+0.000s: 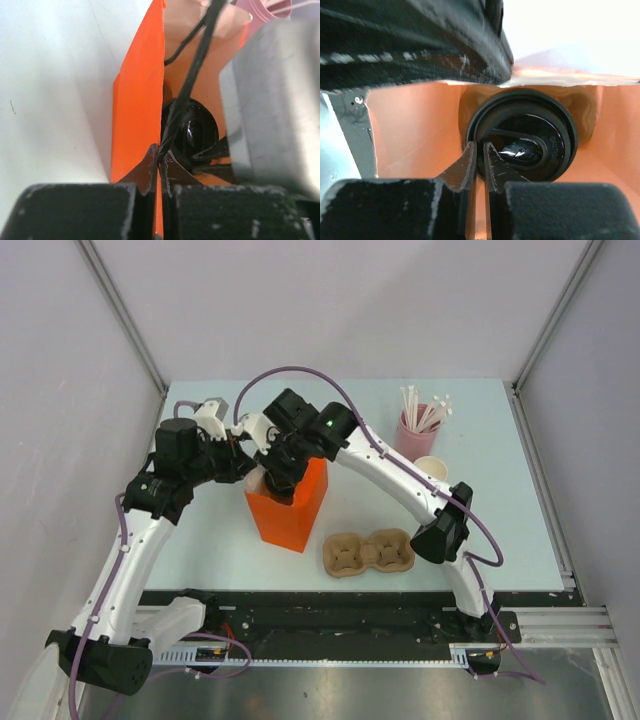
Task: Pack the takeout coffee
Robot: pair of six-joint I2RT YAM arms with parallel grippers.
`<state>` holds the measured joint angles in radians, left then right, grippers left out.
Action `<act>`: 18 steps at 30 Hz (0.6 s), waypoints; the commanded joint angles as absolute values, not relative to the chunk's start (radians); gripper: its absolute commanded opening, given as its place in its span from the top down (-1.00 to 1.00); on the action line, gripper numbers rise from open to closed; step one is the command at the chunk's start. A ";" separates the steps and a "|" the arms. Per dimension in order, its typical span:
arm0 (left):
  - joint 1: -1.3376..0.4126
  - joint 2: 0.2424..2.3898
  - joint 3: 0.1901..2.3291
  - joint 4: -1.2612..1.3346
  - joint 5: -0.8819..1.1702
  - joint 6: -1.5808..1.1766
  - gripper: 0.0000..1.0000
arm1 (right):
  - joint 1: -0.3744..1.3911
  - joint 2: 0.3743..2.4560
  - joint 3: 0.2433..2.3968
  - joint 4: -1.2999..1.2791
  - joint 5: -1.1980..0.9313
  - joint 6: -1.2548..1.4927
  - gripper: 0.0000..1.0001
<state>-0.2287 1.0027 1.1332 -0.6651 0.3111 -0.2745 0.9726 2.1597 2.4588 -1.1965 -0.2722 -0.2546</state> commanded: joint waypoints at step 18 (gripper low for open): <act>-0.227 1.008 1.107 -0.663 0.242 -0.321 0.99 | 1.023 2.002 2.114 -1.106 -0.244 -0.281 1.00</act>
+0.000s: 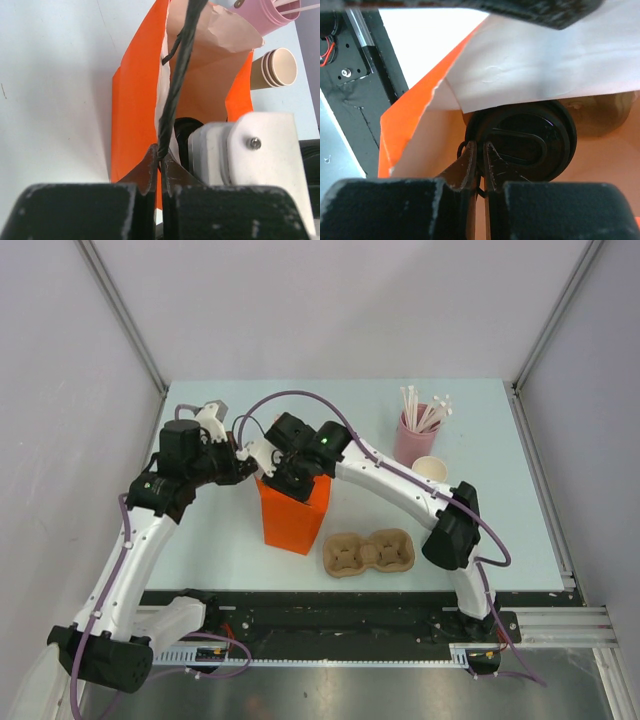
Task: Pack the takeout coffee
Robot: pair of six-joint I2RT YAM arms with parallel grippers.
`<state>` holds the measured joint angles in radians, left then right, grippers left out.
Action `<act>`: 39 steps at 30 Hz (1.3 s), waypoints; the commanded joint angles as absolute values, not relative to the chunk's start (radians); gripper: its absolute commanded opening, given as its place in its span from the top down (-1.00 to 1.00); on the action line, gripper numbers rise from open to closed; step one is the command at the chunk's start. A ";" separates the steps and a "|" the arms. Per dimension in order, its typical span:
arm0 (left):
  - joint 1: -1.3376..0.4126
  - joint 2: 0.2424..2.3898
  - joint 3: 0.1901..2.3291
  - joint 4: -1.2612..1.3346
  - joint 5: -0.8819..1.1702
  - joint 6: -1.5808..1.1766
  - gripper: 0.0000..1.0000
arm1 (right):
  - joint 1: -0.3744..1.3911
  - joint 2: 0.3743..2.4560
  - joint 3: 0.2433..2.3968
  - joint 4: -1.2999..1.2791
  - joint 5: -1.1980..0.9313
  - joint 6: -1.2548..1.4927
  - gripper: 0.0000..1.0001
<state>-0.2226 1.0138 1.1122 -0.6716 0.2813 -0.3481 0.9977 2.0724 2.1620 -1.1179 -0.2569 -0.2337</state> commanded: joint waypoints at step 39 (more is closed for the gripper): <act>-0.253 1.025 1.169 -0.661 0.497 -0.089 0.99 | 1.019 2.143 2.086 -1.063 -0.230 -0.284 1.00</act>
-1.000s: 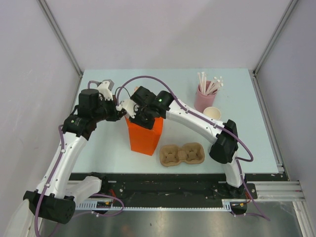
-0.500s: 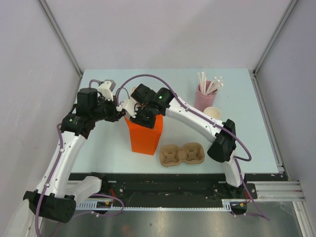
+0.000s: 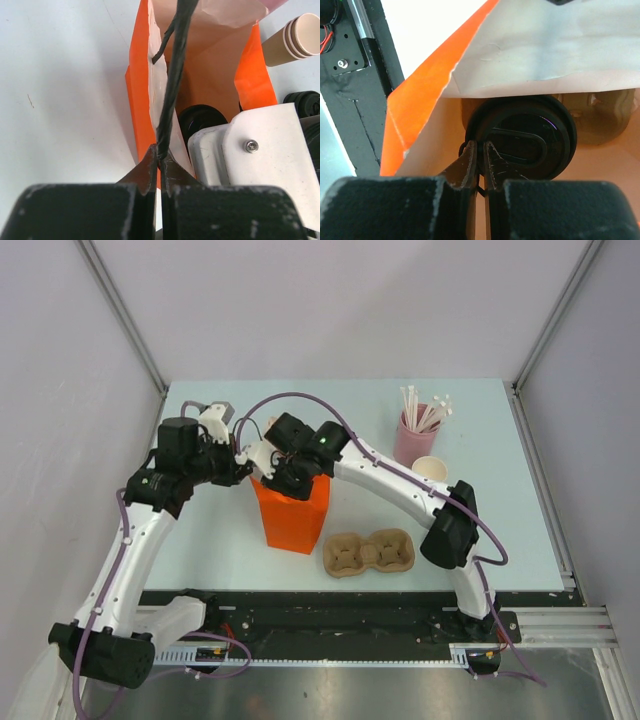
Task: Pack the takeout coffee
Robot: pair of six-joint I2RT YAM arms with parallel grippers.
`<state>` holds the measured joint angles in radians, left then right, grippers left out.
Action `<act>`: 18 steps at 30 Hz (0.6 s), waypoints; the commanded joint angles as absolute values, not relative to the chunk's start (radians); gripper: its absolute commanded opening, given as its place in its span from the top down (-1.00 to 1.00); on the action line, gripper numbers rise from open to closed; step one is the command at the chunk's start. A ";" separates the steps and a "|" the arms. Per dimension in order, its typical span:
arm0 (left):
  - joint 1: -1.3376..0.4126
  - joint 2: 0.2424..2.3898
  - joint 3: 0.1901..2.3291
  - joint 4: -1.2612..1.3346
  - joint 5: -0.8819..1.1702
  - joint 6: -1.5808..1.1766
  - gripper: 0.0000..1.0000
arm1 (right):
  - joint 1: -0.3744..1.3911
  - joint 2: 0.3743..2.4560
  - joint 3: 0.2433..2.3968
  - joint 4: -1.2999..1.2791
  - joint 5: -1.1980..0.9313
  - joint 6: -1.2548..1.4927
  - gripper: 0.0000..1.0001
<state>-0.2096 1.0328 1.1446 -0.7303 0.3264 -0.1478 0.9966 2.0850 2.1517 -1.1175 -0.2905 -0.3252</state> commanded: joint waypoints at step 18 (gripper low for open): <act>-0.258 1.034 1.166 -0.658 0.509 -0.083 0.99 | 1.009 2.056 1.841 -0.893 -0.268 -0.299 1.00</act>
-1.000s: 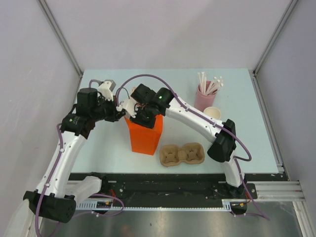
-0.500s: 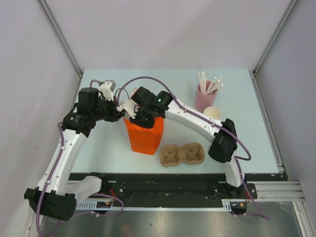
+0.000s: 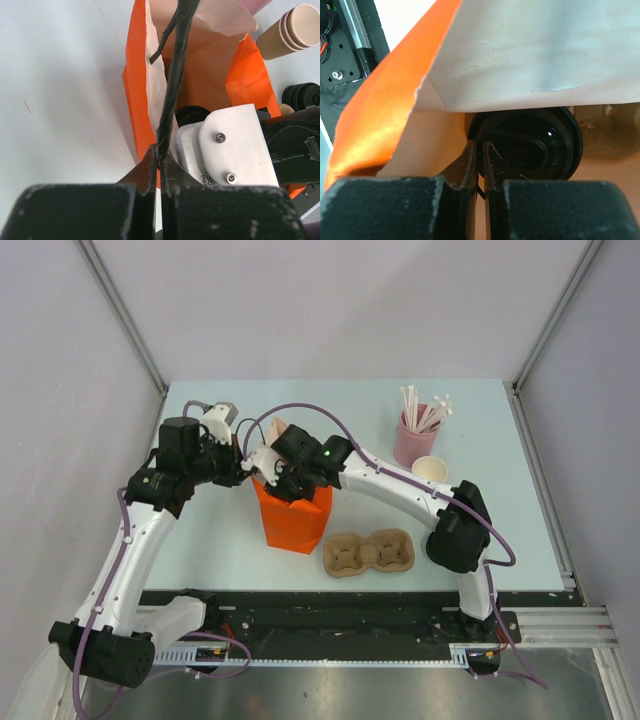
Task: Pack the takeout coffee
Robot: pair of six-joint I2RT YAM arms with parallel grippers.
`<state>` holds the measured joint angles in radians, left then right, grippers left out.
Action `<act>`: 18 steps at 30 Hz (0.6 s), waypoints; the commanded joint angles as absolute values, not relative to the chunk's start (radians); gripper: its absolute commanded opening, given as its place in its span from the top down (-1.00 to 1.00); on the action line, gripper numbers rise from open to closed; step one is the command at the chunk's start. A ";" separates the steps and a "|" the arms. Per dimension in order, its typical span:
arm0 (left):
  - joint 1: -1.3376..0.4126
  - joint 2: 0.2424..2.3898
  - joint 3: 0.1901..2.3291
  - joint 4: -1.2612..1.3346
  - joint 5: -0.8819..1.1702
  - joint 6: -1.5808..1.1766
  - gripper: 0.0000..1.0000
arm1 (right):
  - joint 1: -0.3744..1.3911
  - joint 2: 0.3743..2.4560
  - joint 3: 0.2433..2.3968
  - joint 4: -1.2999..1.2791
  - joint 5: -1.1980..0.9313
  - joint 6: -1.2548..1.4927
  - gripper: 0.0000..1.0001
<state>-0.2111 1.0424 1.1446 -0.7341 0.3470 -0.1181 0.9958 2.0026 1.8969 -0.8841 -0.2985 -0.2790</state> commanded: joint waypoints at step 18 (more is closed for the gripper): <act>-0.265 1.035 1.158 -0.660 0.509 -0.064 0.99 | 1.008 2.052 1.812 -0.881 -0.262 -0.304 1.00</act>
<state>-0.2131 1.0424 1.1446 -0.7273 0.3515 -0.1024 0.9939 1.9903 1.8618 -0.8421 -0.3187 -0.2687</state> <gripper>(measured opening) 0.008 0.085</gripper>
